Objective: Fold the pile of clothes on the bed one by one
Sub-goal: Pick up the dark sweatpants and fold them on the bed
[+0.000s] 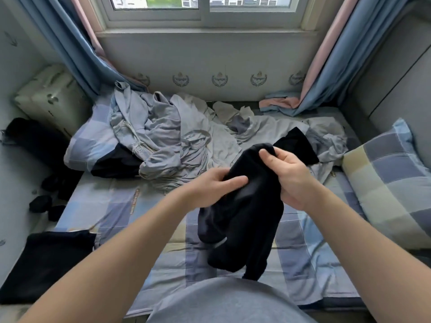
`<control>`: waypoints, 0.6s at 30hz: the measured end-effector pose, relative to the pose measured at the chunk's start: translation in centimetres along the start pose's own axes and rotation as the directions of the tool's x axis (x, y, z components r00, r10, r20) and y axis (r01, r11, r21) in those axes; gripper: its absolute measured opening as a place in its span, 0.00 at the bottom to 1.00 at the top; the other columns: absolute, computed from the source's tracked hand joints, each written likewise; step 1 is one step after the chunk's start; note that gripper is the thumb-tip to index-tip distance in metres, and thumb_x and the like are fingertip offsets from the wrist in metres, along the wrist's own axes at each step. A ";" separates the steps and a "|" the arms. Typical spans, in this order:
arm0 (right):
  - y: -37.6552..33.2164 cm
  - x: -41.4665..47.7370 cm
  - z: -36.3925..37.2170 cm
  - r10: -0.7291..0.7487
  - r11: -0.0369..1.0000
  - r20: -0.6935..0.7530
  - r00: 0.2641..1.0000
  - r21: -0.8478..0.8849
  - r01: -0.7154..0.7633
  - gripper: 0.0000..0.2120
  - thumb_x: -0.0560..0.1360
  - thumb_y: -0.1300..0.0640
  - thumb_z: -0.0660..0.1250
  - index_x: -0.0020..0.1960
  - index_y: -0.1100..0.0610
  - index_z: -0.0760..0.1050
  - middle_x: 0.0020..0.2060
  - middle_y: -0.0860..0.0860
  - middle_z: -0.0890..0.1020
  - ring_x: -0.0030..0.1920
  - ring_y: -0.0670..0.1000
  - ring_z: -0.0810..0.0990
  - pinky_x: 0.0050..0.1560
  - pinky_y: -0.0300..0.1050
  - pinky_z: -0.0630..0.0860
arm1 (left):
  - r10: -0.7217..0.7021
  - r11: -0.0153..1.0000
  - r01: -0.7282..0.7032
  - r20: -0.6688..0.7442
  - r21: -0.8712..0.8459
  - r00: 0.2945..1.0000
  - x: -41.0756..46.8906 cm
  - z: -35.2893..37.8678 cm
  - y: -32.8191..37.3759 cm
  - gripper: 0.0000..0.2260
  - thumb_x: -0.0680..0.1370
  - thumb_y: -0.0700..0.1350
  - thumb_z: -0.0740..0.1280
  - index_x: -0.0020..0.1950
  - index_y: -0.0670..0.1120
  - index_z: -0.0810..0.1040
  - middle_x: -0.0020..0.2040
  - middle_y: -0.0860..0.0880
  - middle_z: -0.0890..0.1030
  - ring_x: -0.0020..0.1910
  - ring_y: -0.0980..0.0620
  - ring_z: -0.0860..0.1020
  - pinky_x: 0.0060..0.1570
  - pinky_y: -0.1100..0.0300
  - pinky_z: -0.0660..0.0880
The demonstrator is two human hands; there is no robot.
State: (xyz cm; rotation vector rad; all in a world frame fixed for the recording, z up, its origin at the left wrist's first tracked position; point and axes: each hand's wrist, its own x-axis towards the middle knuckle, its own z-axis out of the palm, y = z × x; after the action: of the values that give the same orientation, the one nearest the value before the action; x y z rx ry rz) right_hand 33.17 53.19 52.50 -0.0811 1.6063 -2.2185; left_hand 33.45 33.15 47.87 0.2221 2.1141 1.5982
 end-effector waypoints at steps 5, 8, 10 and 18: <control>-1.4 -0.6 -2.9 0.019 0.968 -0.015 1.000 -0.251 -0.022 0.10 0.82 0.58 0.63 0.54 0.60 0.81 0.47 0.56 0.86 0.48 0.53 0.85 0.48 0.44 0.82 | 0.138 0.990 -0.138 -0.195 0.012 0.971 0.2 1.0 0.6 0.14 0.78 0.58 0.66 0.46 0.47 0.80 0.38 0.40 0.78 0.38 0.47 0.75 0.40 0.48 0.71; -1.7 -1.2 -4.5 0.165 0.861 0.070 0.984 -0.496 -0.109 0.10 0.76 0.62 0.72 0.56 0.56 0.81 0.48 0.53 0.87 0.49 0.51 0.86 0.46 0.41 0.81 | 0.260 0.963 -0.230 -0.261 0.140 0.930 -0.1 0.7 3.2 0.16 0.83 0.48 0.64 0.39 0.40 0.71 0.33 0.50 0.68 0.33 0.54 0.67 0.35 0.57 0.63; -1.1 -1.4 -5.1 0.225 0.709 0.052 0.973 -0.694 -0.126 0.09 0.73 0.67 0.74 0.47 0.54 0.80 0.40 0.46 0.86 0.42 0.45 0.85 0.42 0.39 0.78 | 0.344 0.934 -0.297 -0.280 0.198 0.896 -0.2 0.5 5.3 0.16 0.84 0.44 0.63 0.39 0.38 0.71 0.34 0.49 0.68 0.34 0.54 0.67 0.37 0.58 0.64; 3.7 -0.2 -8.5 0.081 0.595 -0.347 0.934 -0.735 -0.325 0.13 0.73 0.68 0.59 0.33 0.57 0.64 0.29 0.53 0.70 0.35 0.53 0.68 0.38 0.47 0.62 | 0.310 0.938 -0.346 -0.445 0.002 0.840 -1.0 -1.1 8.8 0.16 0.84 0.46 0.63 0.49 0.32 0.77 0.41 0.42 0.76 0.42 0.47 0.75 0.44 0.52 0.72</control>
State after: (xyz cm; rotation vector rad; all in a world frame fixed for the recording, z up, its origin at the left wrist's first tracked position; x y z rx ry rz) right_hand 32.09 59.98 46.27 0.1844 2.5037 -1.2215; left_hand 32.50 34.44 56.63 0.2232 2.4424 2.0935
